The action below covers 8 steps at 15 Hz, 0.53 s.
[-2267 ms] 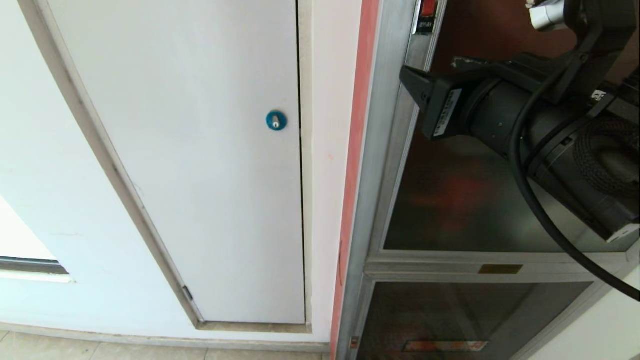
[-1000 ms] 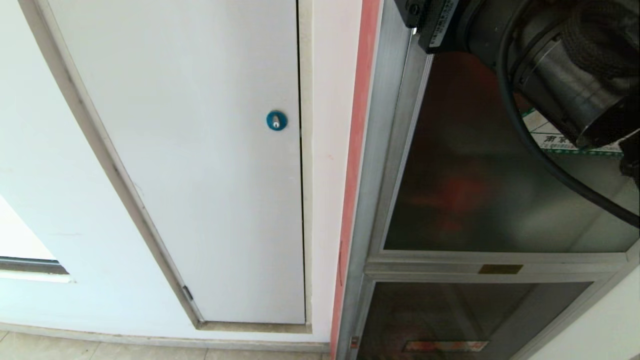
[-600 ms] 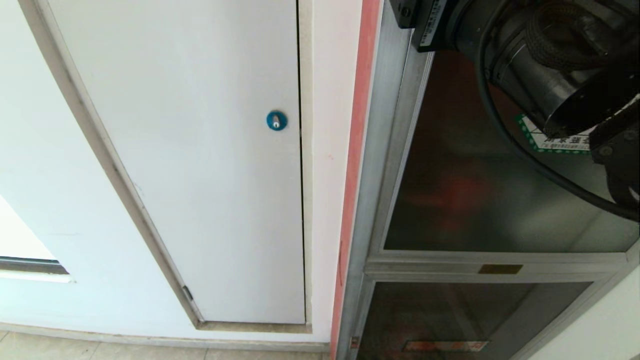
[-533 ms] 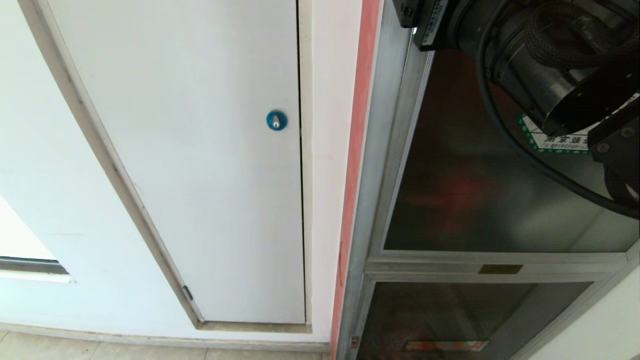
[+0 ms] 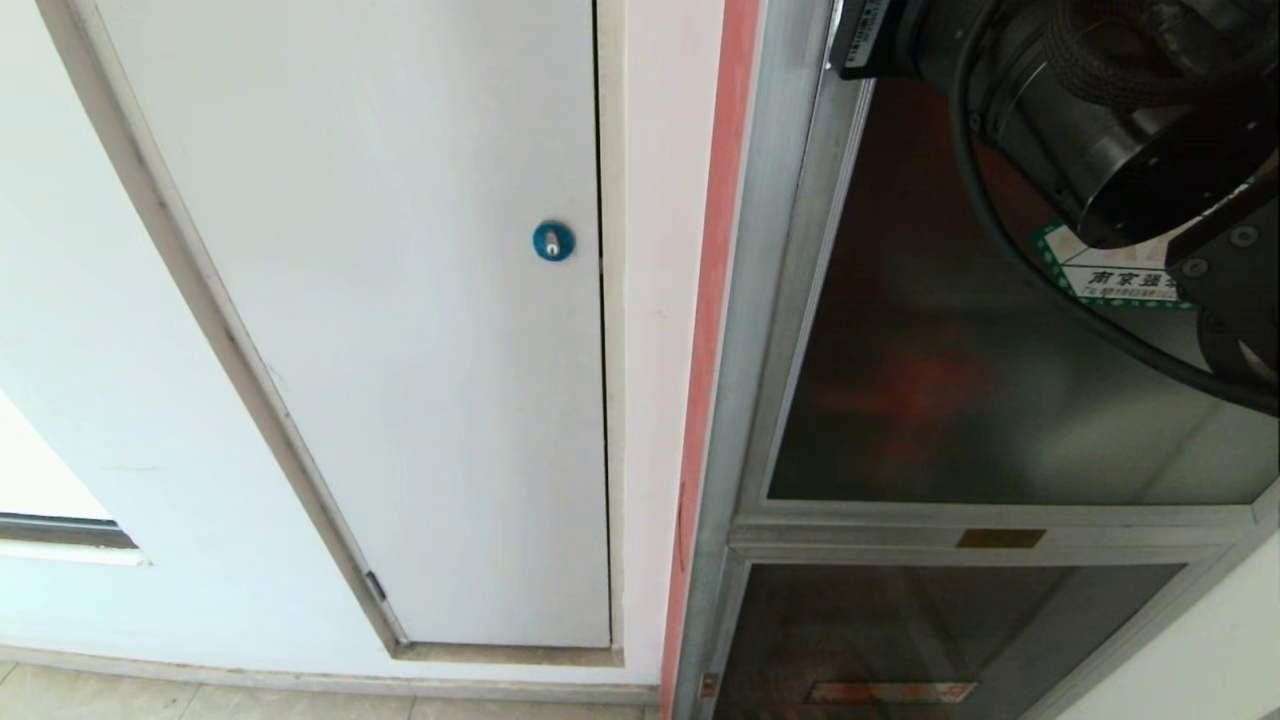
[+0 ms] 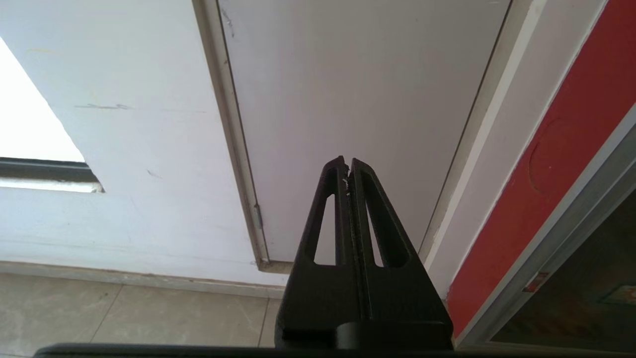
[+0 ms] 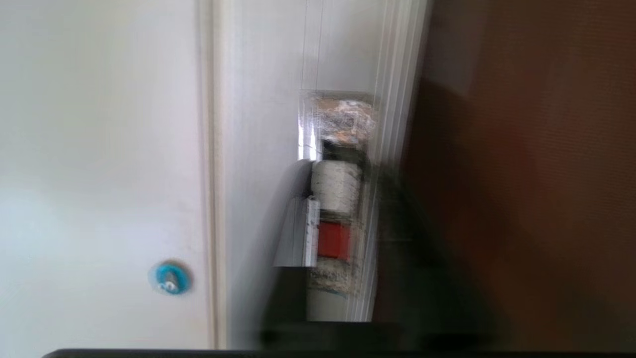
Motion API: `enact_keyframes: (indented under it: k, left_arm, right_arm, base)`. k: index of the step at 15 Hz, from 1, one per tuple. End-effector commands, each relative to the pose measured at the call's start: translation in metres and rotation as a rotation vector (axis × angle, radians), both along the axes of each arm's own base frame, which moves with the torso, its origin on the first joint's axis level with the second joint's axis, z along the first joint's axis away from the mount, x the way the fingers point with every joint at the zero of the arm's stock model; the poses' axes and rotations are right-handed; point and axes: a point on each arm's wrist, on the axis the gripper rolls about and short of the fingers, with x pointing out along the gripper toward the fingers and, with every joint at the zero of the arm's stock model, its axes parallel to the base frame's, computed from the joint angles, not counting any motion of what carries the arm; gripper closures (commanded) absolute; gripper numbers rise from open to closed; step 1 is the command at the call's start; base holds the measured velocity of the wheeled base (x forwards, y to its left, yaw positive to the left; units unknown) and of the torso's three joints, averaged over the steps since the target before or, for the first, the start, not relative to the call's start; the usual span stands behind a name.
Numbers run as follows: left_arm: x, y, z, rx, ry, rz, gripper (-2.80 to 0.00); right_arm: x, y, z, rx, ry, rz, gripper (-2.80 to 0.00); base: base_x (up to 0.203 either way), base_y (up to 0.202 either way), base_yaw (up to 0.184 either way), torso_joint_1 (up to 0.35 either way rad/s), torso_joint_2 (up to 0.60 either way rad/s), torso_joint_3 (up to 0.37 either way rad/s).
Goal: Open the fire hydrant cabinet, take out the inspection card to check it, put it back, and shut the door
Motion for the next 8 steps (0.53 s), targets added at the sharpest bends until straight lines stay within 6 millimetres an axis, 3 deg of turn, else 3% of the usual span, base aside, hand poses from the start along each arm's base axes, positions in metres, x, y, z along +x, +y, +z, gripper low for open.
enact_keyframes:
  k: [1,8]
  left_arm:
    - [0.0017,0.0000,-0.0054,-0.001,0.020,0.001,0.00]
    - [0.0017,0.0000,-0.0054,-0.001,0.020,0.001,0.00]
  right_arm:
    - [0.0027,0.0029,0.0004,-0.002,-0.003,-0.005,0.00]
    - [-0.0044,0.0079,-0.0024,-0.008,0.012,0.012,0.00]
  base:
    - [0.000,0.000,0.000,0.000,0.00,0.000]
    - [0.000,0.000,0.000,0.000,0.00,0.000]
